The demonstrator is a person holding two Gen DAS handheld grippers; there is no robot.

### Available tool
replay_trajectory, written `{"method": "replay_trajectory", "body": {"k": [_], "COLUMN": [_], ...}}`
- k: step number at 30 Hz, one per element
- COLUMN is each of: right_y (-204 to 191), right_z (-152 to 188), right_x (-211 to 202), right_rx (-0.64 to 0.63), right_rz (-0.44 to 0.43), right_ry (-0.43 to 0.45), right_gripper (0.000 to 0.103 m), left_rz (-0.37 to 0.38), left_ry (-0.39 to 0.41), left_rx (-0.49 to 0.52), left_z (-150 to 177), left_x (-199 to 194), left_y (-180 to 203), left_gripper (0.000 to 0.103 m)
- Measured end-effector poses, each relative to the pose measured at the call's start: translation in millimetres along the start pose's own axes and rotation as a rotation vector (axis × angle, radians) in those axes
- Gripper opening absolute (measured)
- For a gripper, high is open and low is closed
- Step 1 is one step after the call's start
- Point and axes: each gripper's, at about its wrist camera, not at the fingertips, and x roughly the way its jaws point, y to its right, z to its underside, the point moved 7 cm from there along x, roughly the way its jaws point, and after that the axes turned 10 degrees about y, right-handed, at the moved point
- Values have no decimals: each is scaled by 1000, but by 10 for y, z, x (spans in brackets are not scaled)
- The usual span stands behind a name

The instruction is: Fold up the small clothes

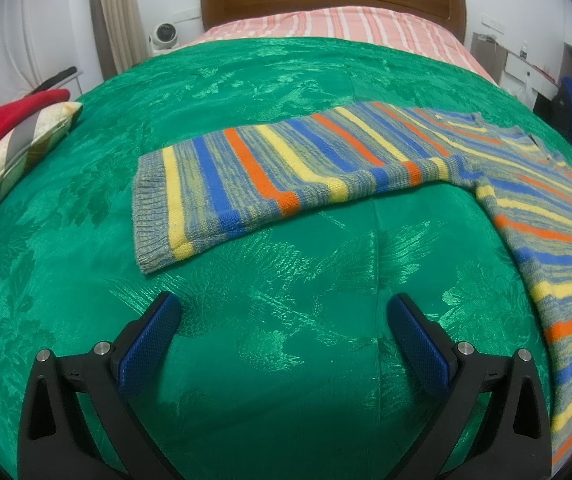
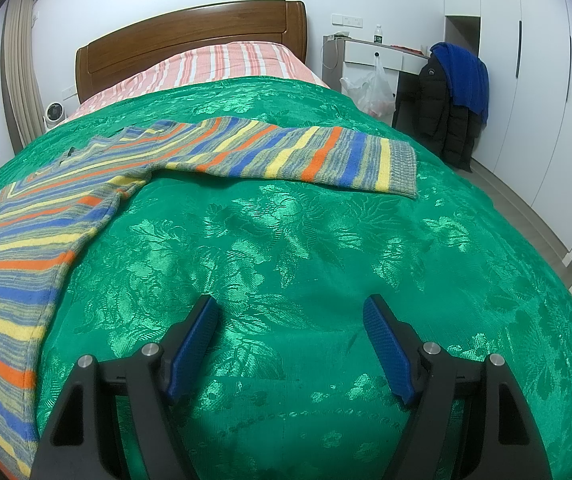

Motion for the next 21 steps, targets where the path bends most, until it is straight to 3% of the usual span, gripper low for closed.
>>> {"method": "replay_trajectory", "body": {"k": [10, 16, 18, 21], "right_y": [11, 407, 680, 1217], "right_z": [-41, -562, -699, -805], "right_x": [-45, 13, 142, 389], "right_rx": [5, 426, 517, 655], "right_rz": [-8, -286, -284, -212], "right_ry": [-23, -51, -52, -46], "right_gripper": [75, 75, 75, 75], "left_rz": [-7, -10, -10, -20], "left_ry": [2, 2, -3, -1], "left_rx": [5, 3, 1, -5], "left_z": [-5, -8, -10, -6], "left_x": [18, 23, 30, 14], "left_y": [-18, -30, -33, -31], "left_gripper": [103, 103, 103, 103]}}
